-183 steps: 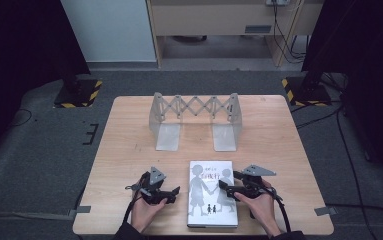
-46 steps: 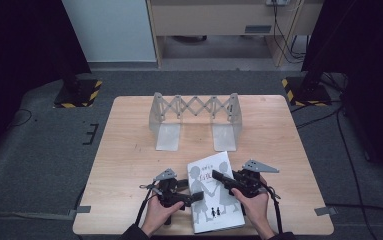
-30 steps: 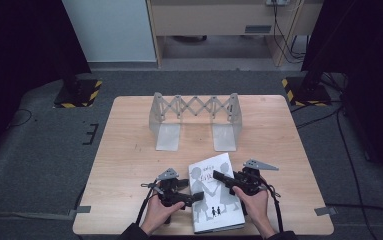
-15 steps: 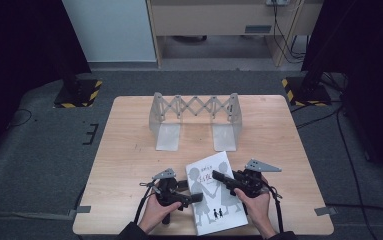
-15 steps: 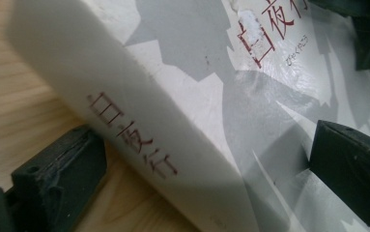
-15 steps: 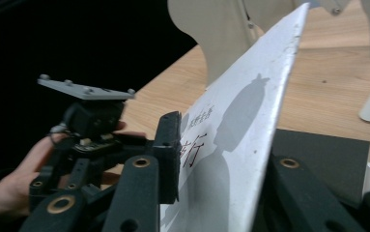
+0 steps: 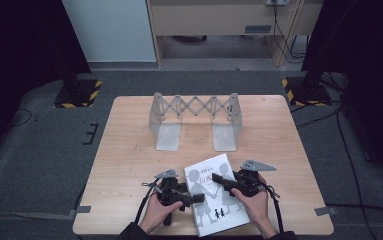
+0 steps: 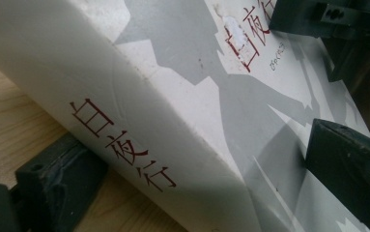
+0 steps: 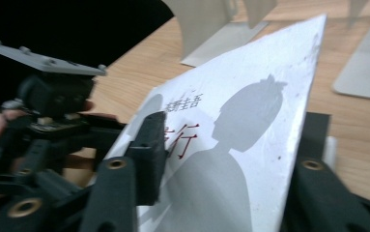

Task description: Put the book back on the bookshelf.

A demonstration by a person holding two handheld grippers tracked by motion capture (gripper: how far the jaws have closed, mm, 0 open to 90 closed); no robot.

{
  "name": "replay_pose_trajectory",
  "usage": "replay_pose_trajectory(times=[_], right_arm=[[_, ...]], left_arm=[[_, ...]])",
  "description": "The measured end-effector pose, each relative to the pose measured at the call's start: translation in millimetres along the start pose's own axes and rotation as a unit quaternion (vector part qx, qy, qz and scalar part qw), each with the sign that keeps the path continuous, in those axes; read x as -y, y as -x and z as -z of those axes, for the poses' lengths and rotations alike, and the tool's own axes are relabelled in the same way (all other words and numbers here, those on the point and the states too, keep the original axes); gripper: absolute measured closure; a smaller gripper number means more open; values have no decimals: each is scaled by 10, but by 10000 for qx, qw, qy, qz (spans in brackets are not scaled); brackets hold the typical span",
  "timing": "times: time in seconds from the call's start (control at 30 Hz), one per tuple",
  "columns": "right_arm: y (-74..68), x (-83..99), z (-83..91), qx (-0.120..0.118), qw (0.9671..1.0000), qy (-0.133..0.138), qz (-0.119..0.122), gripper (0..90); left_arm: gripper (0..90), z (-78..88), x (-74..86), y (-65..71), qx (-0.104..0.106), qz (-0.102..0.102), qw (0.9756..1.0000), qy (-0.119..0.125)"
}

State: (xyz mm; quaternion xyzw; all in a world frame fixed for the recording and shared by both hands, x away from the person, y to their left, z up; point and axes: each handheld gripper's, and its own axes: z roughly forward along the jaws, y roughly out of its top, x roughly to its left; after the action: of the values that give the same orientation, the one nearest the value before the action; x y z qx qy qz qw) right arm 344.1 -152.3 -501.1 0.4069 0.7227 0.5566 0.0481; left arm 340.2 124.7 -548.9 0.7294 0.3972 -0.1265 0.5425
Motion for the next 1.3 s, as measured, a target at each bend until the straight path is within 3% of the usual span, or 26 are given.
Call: replay_pose_trajectory(times=[0.27,0.43,0.63,0.83,0.93,1.3], right_arm=[[48,51,68,231,9996,-52,149,419],[83,78,138,516,9982,-95,287,398],[150,128,159,841,9949,-397,395,381],[178,178,124,724,9961,-474,165,329],[200,202,112,644,9967,-494,-99,318],[252,219,76,494,9974,-453,-275,303]], left_arm=[[42,-7,-2,8,-108,25,9999,33],[53,-11,-2,21,-188,-11,9998,19],[110,-2,1,13,-279,70,9995,88],[114,-2,0,15,-297,52,9995,73],[114,-5,1,18,-309,52,9995,82],[48,-69,-2,83,-474,-26,9988,107]])
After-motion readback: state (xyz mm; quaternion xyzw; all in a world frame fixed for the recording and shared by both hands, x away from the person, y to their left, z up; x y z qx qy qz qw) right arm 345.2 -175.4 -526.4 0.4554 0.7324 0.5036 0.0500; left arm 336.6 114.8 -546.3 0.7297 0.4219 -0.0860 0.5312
